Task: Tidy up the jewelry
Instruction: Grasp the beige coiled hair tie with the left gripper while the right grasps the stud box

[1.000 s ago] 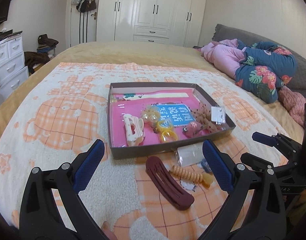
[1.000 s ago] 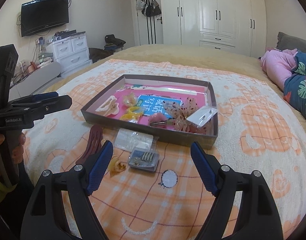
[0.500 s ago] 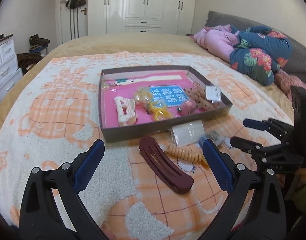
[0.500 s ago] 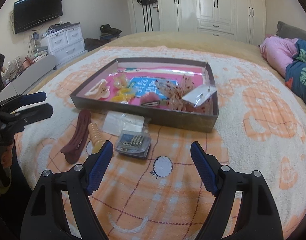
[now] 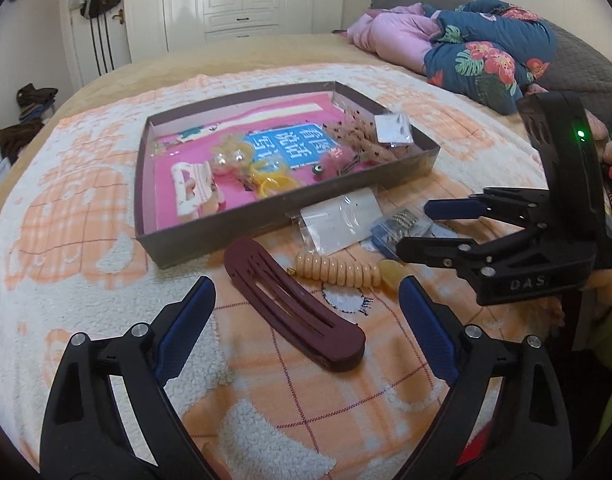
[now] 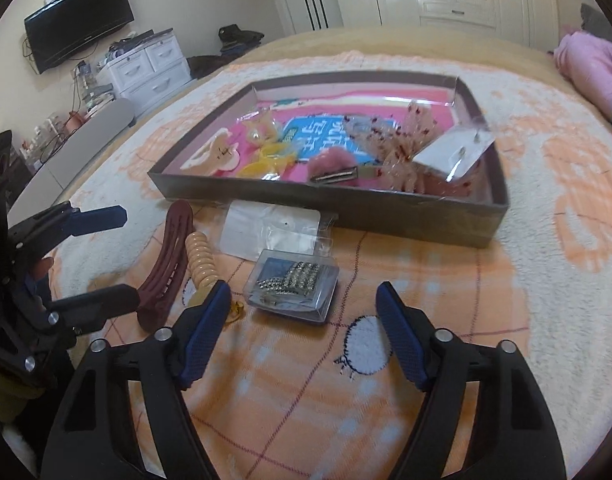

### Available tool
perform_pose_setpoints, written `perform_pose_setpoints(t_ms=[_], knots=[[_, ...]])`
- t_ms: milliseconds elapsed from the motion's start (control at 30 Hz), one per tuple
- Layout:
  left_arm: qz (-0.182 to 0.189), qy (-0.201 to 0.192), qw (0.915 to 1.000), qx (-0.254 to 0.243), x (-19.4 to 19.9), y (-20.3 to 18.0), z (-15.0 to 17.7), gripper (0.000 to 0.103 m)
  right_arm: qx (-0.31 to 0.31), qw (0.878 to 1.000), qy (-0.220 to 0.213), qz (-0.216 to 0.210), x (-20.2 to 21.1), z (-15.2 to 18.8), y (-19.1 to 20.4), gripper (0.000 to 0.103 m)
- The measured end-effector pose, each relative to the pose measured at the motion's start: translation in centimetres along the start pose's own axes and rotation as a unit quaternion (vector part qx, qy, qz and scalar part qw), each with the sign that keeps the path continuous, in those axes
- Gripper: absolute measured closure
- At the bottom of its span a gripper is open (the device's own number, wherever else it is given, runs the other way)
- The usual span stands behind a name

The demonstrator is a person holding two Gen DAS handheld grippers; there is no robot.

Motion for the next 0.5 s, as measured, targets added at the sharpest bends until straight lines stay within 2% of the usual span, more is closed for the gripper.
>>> perform_pose_setpoints(t_ms=[167,300,500], knots=[[0.011,0.007,0.9999,0.0,-0.8,0.0,0.0,0.019,-0.009,1.0,0.009,-0.015,-0.4,-0.3,-0.3,0.041],[0.021,0.009,0.9997,-0.01,-1.4,-0.6,-0.3,0.019,-0.018,0.999,0.014,-0.038,-0.2,-0.5,-0.4,0.052],[0.03,0.019,0.9989,-0.03,-2.7,-1.5,-0.3,0.019,-0.016,0.999,0.022,-0.039,-0.1,-0.3,-0.6,0.053]])
Point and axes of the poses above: each gripper's, at about its wrist camera, not at the fingertips, and x roughly against the way its jaws point, y to its left, z to its underside, the point moved 9 cm from there along -x, roughly the way its jaws point, and after that the axes turned 15 degrees about -x, right-handed, at the moved point
